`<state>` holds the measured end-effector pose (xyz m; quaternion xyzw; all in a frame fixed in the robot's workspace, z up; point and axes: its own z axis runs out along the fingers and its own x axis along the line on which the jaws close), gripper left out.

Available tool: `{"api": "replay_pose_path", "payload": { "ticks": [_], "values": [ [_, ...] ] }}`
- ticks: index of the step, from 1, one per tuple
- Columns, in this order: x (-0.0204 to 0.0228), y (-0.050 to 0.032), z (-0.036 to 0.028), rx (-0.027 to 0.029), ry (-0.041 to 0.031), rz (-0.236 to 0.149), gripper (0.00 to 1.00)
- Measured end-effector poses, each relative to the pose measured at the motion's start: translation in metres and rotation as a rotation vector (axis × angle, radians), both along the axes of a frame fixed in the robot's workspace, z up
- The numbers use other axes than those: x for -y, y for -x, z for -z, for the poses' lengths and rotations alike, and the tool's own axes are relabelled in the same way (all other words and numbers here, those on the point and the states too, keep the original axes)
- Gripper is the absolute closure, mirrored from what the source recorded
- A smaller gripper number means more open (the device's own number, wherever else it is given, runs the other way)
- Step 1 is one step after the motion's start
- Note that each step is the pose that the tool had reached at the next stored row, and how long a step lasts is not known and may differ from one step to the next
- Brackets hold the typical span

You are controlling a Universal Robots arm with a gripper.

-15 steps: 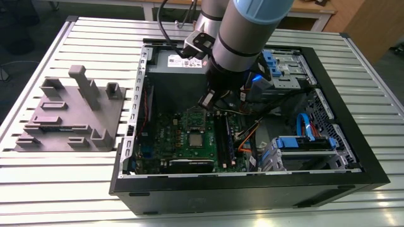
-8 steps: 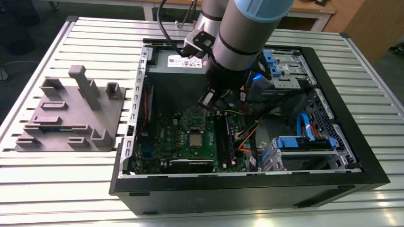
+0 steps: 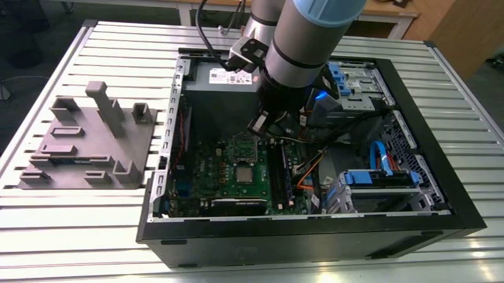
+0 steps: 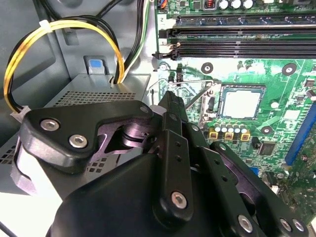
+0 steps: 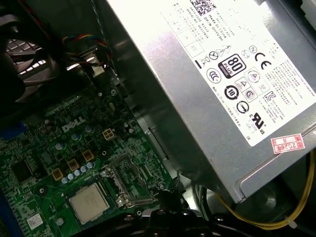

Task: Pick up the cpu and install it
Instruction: 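Close the cpu cover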

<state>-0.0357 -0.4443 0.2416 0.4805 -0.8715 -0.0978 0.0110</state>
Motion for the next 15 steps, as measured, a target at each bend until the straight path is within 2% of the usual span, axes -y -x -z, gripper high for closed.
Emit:
{"api": "replay_pose_path", "payload": {
  "ticks": [2, 5, 8, 15],
  "values": [
    [0.0008, 0.0002, 0.0001, 0.0000, 0.0033, -0.004, 0.90],
    [0.0027, 0.0009, -0.0001, 0.0000, 0.0131, -0.010, 0.90],
    [0.0049, 0.0015, -0.0001, 0.0001, 0.0181, -0.014, 0.90],
    [0.0067, 0.0019, 0.0000, 0.0001, 0.0200, -0.017, 0.90]
  ]
}}
